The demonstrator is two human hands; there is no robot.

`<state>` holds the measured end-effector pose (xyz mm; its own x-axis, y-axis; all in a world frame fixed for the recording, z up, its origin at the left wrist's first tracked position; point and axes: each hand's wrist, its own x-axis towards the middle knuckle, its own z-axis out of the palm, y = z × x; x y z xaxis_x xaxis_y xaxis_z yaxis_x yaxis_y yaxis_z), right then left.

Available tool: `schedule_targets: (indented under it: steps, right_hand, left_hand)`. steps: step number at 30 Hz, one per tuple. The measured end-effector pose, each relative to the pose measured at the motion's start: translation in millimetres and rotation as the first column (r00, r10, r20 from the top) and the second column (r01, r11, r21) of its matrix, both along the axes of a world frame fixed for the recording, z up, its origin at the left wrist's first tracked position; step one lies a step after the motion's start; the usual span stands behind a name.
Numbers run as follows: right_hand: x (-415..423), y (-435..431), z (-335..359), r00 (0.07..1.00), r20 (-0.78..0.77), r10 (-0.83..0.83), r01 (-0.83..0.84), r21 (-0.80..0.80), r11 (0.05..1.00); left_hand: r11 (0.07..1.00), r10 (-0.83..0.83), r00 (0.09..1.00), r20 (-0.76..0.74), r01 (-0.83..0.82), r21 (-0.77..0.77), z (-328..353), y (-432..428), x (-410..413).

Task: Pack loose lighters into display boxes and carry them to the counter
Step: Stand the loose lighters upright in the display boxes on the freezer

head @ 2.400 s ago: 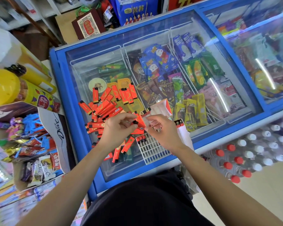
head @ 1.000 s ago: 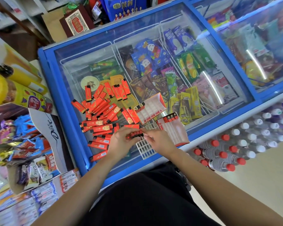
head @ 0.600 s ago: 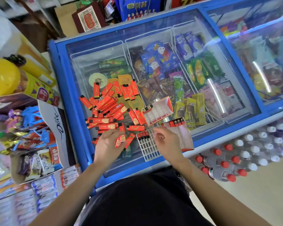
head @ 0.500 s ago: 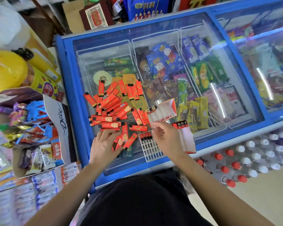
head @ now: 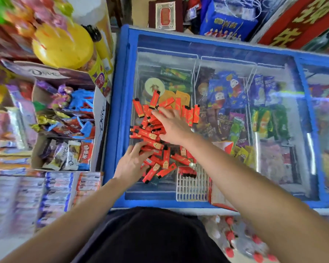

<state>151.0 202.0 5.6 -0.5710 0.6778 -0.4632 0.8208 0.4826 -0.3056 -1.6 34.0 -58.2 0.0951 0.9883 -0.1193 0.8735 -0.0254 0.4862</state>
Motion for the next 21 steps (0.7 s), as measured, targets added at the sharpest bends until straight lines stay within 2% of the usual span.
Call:
schedule_targets:
  steps: [6, 9, 12, 15, 21]
  right_hand:
    - [-19.7, 20.0, -15.7, 0.983, 0.174, 0.063, -0.070, 0.035, 0.997]
    - [-19.3, 26.5, -15.7, 0.988, 0.155, 0.001, 0.001, -0.007, 1.000]
    - [-9.7, 31.7, -19.6, 0.984, 0.125, -0.124, 0.130, -0.034, 0.991]
    - [1.4, 36.1, -23.1, 0.966, 0.106, -0.236, 0.242, -0.043, 0.969]
    - [24.7, 42.1, -23.9, 0.946, 0.056, -0.320, 0.321, -0.001, 0.947]
  left_hand:
    - [0.988, 0.151, 0.978, 0.146, -0.155, 0.013, -3.3, 3.3, 1.6]
    - [0.965, 0.217, 0.956, 0.197, -0.240, 0.103, 3.3, 17.6, -3.4]
    - [0.945, 0.268, 0.951, 0.153, -0.291, 0.149, 12.3, 44.1, -9.5]
    - [0.962, 0.264, 0.963, 0.054, -0.267, 0.053, 18.1, 76.6, -11.9]
    - [0.969, 0.213, 0.973, -0.095, -0.222, -0.104, 16.6, 130.0, -6.5]
